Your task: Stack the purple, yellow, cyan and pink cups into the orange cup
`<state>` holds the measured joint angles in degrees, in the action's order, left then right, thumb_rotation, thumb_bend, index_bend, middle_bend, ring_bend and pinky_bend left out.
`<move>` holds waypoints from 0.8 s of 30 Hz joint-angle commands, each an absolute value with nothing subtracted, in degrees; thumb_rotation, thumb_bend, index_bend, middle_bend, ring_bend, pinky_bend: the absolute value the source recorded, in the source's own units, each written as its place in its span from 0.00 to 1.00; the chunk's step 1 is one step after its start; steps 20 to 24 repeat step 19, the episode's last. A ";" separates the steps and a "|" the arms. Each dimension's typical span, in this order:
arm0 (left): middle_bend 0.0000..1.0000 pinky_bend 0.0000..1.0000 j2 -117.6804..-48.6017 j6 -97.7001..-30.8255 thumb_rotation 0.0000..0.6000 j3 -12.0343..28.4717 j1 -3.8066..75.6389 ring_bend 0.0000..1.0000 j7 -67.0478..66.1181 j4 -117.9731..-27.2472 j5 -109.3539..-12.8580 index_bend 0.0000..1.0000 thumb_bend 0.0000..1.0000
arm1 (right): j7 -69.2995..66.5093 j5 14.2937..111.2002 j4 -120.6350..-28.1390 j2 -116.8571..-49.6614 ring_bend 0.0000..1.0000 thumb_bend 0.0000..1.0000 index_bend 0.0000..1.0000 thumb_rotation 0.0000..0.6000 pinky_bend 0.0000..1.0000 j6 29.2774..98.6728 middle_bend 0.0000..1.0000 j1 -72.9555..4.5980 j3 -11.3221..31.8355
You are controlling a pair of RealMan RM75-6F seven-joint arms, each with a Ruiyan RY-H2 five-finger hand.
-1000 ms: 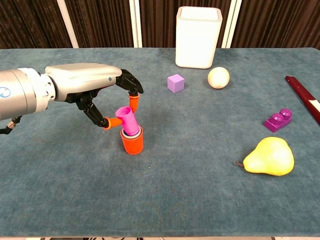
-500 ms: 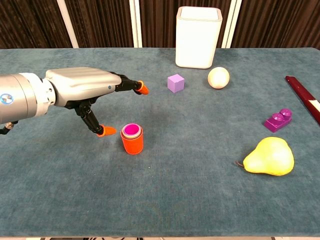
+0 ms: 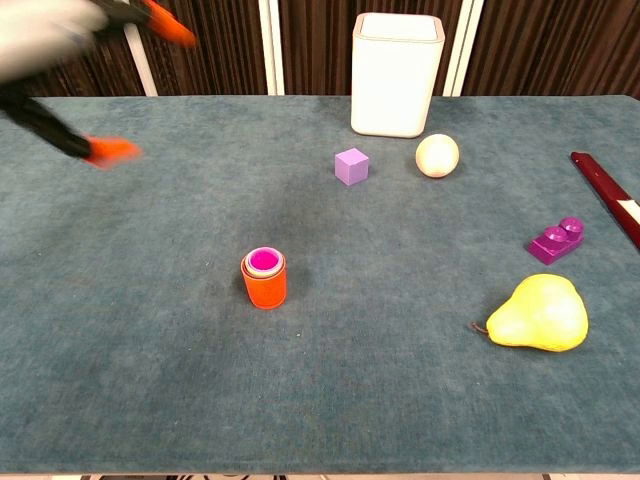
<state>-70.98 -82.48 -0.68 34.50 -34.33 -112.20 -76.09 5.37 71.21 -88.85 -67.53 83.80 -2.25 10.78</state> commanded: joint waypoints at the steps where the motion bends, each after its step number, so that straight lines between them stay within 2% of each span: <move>1: 0.07 0.00 -64.85 -92.42 1.00 -5.20 25.31 0.00 -26.96 -111.23 -83.73 0.10 0.26 | 3.11 75.06 -88.68 -66.87 0.04 0.42 0.04 1.00 0.02 84.37 0.00 -2.45 9.52; 4: 0.07 0.00 -63.84 -96.01 1.00 -6.77 20.78 0.00 -20.74 -107.53 -84.37 0.10 0.26 | 1.42 77.83 -88.21 -66.71 0.04 0.42 0.04 1.00 0.02 84.94 0.00 -2.54 8.65; 9: 0.07 0.00 -64.06 -97.40 1.00 -7.17 16.61 0.00 -13.02 -101.92 -83.57 0.10 0.26 | -1.28 81.97 -87.69 -66.25 0.04 0.42 0.04 1.00 0.02 85.72 0.00 -2.80 7.37; 19: 0.07 0.00 -65.79 -93.32 1.00 -3.50 15.54 0.00 -4.92 -97.14 -81.05 0.12 0.26 | -1.46 86.97 -89.84 -64.63 0.03 0.42 0.04 1.00 0.02 87.28 0.00 -2.78 5.36; 24: 0.07 0.00 -65.79 -93.32 1.00 -3.50 15.54 0.00 -4.92 -97.14 -81.05 0.12 0.26 | -1.46 86.97 -89.84 -64.63 0.03 0.42 0.04 1.00 0.02 87.28 0.00 -2.78 5.36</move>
